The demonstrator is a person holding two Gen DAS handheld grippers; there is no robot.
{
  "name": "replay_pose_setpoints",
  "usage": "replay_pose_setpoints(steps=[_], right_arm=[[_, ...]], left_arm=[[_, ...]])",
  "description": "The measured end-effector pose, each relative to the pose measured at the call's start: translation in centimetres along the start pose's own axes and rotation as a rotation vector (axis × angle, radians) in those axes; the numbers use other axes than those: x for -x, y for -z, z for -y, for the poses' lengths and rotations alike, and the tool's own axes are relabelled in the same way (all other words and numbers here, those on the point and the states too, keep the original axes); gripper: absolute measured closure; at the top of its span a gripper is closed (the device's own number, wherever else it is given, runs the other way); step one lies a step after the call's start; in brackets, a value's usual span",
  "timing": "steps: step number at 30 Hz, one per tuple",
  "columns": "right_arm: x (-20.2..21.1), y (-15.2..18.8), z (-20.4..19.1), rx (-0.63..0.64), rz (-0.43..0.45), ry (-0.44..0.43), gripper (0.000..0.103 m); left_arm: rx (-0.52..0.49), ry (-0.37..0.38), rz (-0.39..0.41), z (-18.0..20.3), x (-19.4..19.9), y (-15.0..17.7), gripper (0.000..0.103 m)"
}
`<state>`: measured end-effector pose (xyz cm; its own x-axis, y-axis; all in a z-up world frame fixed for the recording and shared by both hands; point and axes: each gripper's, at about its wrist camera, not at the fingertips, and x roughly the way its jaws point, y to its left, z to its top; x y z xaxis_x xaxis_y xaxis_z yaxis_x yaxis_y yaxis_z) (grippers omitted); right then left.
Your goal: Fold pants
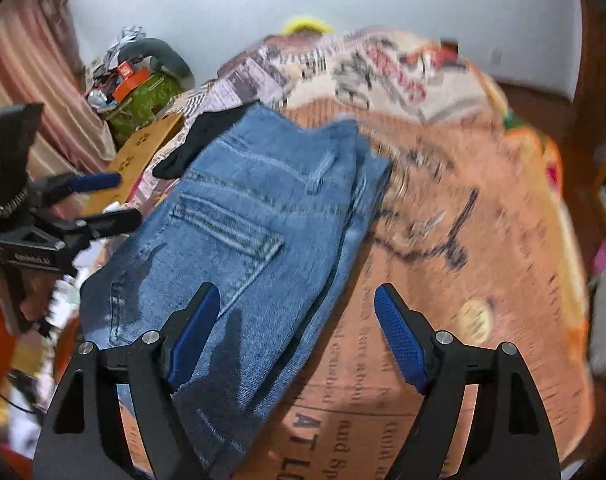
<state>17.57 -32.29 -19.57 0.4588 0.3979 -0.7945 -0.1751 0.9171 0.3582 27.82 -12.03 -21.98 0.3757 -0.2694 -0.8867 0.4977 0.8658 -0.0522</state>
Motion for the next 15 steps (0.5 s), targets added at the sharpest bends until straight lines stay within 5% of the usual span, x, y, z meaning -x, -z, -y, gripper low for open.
replay_pose_setpoints(steps=[15], right_arm=[[-3.5, -1.0, 2.7, -0.129, -0.058, -0.172, 0.022]], left_arm=[[0.125, 0.242, -0.238, -1.4, -6.8, -2.2, 0.0]])
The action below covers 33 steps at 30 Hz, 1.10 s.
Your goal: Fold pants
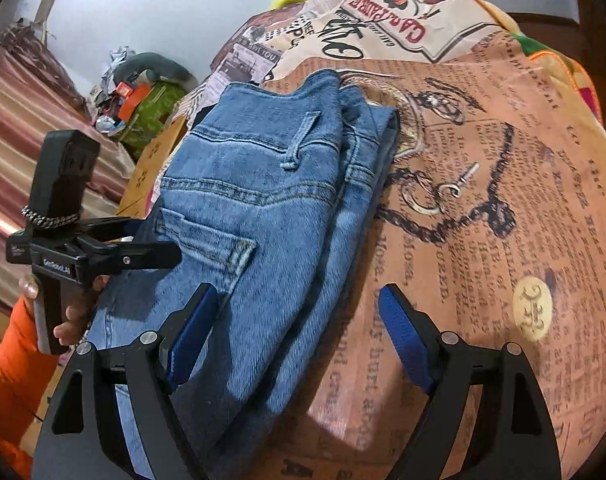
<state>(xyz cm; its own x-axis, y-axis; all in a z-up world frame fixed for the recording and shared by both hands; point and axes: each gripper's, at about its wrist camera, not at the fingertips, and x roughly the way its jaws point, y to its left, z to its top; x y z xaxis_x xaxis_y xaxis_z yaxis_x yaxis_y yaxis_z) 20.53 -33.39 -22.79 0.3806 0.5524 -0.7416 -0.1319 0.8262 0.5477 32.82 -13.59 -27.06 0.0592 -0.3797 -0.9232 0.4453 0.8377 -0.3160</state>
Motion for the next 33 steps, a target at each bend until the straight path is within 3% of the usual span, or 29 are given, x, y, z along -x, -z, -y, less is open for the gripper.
replay_pose_setpoints(steps=[7, 11, 13, 18, 24, 29, 33], right_arm=[[-1.3, -1.4, -0.1, -0.014, -0.035, -0.077, 0.024], [-1.9, -1.9, -0.1, -0.003, -0.041, -0.077, 0.025], [-1.9, -2.0, 0.0, -0.005, -0.042, -0.075, 0.026], [-1.1, -1.6, 0.1, 0.006, -0.06, -0.064, 0.038], [0.3, -0.2, 0.1, 0.012, -0.081, -0.077, 0.046], [-1.0, -1.2, -0.3, 0.002, -0.085, -0.08, 0.045], [-1.5, -2.2, -0.3, 0.004, -0.078, -0.057, 0.047]], left_arm=[[0.013, 0.06, -0.02, 0.4, -0.8, -1.7, 0.0], [0.065, 0.094, -0.026, -0.1, -1.1, -2.8, 0.0], [0.09, 0.107, -0.021, -0.5, -0.9, -2.9, 0.005], [0.074, 0.097, -0.03, -0.9, -0.1, -1.9, 0.019], [0.023, 0.077, -0.039, -0.8, 0.8, 0.4, 0.019], [0.064, 0.115, -0.02, -0.8, -0.4, -1.4, 0.019], [0.087, 0.101, 0.007, -0.6, -0.5, -2.6, 0.02]])
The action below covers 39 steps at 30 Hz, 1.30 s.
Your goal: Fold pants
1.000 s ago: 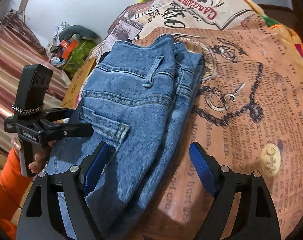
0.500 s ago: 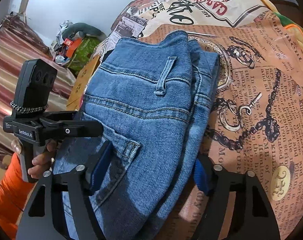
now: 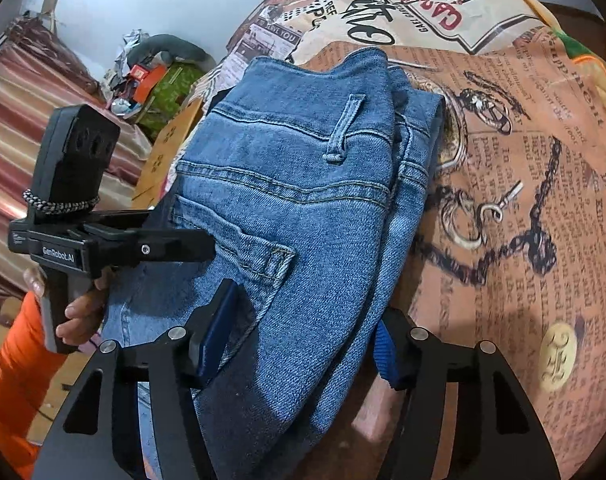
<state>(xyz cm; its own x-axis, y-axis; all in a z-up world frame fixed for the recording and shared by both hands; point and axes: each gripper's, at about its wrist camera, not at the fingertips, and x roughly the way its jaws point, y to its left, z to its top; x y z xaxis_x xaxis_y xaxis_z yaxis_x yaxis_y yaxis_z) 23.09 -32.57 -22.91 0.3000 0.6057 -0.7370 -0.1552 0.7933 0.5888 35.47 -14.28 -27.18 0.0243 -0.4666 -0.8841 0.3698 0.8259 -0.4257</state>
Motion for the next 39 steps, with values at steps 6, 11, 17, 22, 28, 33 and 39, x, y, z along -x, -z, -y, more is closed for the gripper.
replay_pose_setpoints(steps=[6, 11, 17, 22, 28, 33, 39], right_arm=[[1.6, -0.4, -1.8, 0.088, 0.045, 0.043, 0.063], [2.2, -0.6, -3.4, 0.142, 0.059, 0.065, 0.072], [2.4, -1.1, -6.6, 0.222, 0.085, 0.073, 0.074], [3.0, -2.7, -9.7, 0.279, 0.131, 0.049, 0.074], [2.7, -6.1, -13.7, 0.372, 0.195, 0.017, 0.074], [1.4, -9.1, -16.9, 0.434, 0.233, -0.01, 0.074], [-2.3, -13.6, -19.8, 0.502, 0.245, -0.027, 0.074]], left_arm=[[-0.049, -0.059, 0.051, 1.3, 1.2, 1.2, 0.03], [-0.098, -0.102, 0.098, 2.7, 2.7, 3.1, 0.039], [-0.119, -0.172, 0.193, 3.2, 6.0, 5.0, 0.04], [-0.117, -0.213, 0.293, 2.5, 10.2, 5.6, 0.04], [-0.115, -0.279, 0.422, 1.1, 15.4, 5.0, 0.04], [-0.095, -0.329, 0.509, -1.5, 18.7, 3.7, 0.04], [-0.06, -0.383, 0.578, -6.5, 21.5, 1.0, 0.04]])
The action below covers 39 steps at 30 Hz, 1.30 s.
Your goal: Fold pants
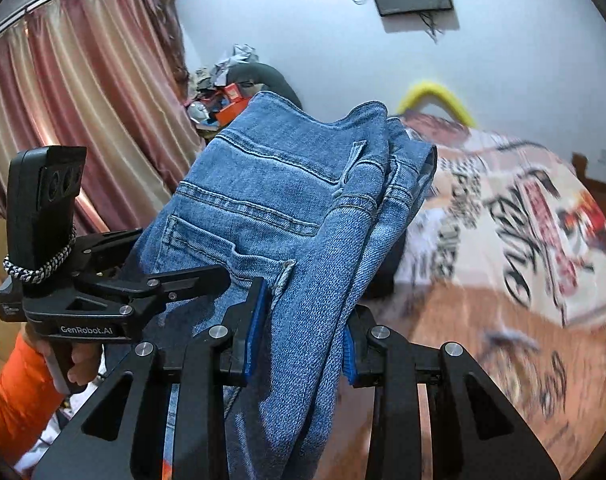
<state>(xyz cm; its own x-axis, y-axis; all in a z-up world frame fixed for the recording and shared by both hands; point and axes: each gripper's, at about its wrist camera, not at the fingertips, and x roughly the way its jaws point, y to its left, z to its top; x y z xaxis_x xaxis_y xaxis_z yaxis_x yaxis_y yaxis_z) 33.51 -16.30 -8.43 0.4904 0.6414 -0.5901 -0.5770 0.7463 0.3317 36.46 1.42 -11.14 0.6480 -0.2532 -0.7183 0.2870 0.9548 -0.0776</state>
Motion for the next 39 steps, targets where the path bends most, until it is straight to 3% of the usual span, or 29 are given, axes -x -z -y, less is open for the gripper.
replay_pose_setpoints(steps=[8, 12, 17, 22, 26, 28, 32, 36, 39], right_arm=[[-7.6, -4.0, 0.6, 0.048, -0.019, 0.004, 0.074], [-11.3, -5.2, 1.6, 0.066, -0.033, 0.022, 0.074], [-16.5, -5.5, 3.6, 0.053, -0.068, 0.054, 0.074], [-20.1, -3.9, 6.0, -0.015, -0.07, 0.105, 0.075], [-24.1, -2.7, 7.7, -0.027, -0.202, 0.184, 0.075], [-26.1, -1.6, 8.9, -0.068, -0.317, 0.218, 0.073], [-24.6, -1.5, 9.0, -0.095, -0.296, 0.205, 0.07], [-22.1, -1.5, 7.6, -0.05, -0.297, 0.276, 0.067], [-19.1, -1.5, 6.1, -0.031, -0.266, 0.261, 0.067]], left_arm=[[0.052, -0.059, 0.009, -6.9, -5.4, -2.7, 0.04], [0.09, -0.061, -0.003, -10.3, -10.0, -3.7, 0.04], [0.106, -0.069, -0.021, -12.7, -15.1, -3.6, 0.04], [0.202, -0.017, -0.064, -14.7, -21.0, -2.6, 0.041], [0.258, -0.053, -0.162, -16.0, -26.5, -1.0, 0.041], [0.246, -0.071, -0.192, -16.5, -28.3, 0.0, 0.041], [0.238, -0.071, -0.165, -16.6, -27.3, 0.4, 0.041], [0.209, -0.137, -0.186, -15.8, -24.4, 1.4, 0.041], [0.192, -0.171, -0.174, -16.0, -21.8, 1.4, 0.041]])
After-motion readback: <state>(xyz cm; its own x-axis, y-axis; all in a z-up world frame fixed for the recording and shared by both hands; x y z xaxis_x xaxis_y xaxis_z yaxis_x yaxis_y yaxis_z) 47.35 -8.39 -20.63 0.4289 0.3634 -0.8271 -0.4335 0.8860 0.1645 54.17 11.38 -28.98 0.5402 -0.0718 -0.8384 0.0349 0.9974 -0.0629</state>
